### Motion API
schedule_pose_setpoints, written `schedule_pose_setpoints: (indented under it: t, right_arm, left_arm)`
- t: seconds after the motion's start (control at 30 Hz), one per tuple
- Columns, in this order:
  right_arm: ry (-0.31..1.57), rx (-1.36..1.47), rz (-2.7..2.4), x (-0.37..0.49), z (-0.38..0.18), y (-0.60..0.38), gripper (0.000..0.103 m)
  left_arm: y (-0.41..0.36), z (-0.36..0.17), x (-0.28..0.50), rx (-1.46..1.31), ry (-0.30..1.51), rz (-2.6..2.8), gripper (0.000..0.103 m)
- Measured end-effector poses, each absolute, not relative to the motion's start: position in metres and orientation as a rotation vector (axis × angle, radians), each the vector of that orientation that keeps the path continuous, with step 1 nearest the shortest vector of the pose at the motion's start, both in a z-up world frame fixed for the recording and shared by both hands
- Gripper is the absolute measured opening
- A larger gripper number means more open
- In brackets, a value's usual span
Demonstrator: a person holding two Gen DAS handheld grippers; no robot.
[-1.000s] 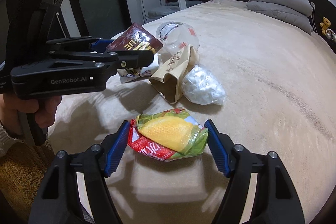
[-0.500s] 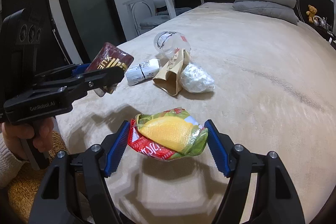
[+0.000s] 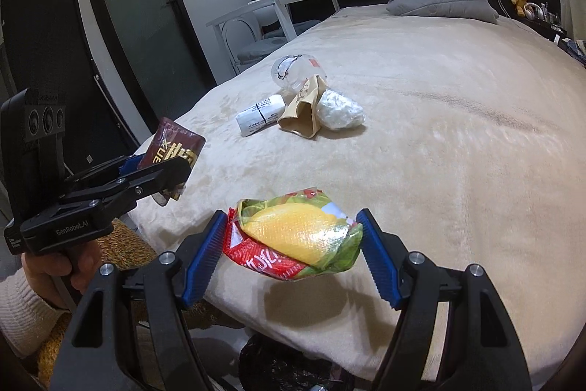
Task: Collect trash
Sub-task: 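Carry the box and wrapper down to the bin and open both tools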
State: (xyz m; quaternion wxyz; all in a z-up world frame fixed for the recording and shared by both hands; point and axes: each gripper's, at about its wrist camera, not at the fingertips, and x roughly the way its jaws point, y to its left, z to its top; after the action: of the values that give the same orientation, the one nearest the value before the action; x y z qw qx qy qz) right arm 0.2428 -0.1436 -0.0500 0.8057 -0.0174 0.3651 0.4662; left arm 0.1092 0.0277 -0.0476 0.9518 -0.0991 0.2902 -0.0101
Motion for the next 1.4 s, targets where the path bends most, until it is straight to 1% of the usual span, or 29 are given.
schedule_pose_setpoints:
  t: [0.37, 0.63, 0.93, 1.07, 1.4]
  right_arm:
    - [0.795, 0.013, 0.989, 0.198, -0.053, -0.178, 0.072]
    - [0.827, 0.028, 1.007, 0.173, -0.056, -0.190, 0.072]
    - [1.007, 0.068, 0.965, 0.174, -0.080, -0.190, 0.072]
    - [1.043, 0.065, 0.953, 0.174, -0.087, -0.189, 0.072]
    - [1.169, 0.068, 0.912, 0.183, -0.112, -0.189, 0.072]
  left_arm:
    - [0.004, -0.068, 0.060, -0.221, 0.631, -0.051, 0.053]
    - [-0.012, -0.083, 0.040, -0.247, 0.694, -0.067, 0.053]
    - [-0.013, -0.102, 0.028, -0.320, 0.789, -0.058, 0.053]
    - [-0.022, -0.105, 0.025, -0.296, 0.807, -0.079, 0.053]
    - [-0.039, -0.132, 0.035, -0.299, 0.931, -0.144, 0.053]
